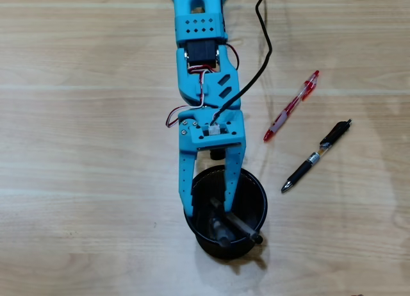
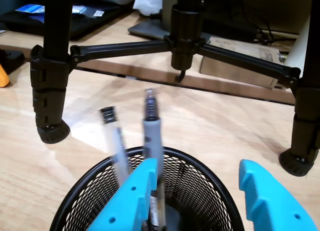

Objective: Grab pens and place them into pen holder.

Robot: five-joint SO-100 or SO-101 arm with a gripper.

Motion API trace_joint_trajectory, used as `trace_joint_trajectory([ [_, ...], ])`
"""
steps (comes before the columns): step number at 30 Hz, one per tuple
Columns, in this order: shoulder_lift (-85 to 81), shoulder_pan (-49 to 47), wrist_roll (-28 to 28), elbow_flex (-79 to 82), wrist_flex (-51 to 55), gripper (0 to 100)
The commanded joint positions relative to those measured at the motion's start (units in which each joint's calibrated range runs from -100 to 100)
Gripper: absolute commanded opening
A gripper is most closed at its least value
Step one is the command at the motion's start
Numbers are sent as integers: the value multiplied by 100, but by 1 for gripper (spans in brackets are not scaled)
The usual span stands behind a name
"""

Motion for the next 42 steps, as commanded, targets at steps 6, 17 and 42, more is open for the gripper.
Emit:
trace_joint_trajectory([
  [6, -1952, -141, 22, 1432, -36, 11],
  [17, -4186, -495, 22, 4109, -36, 2],
  [42, -5437, -2229, -14, 5452, 1651, 2],
])
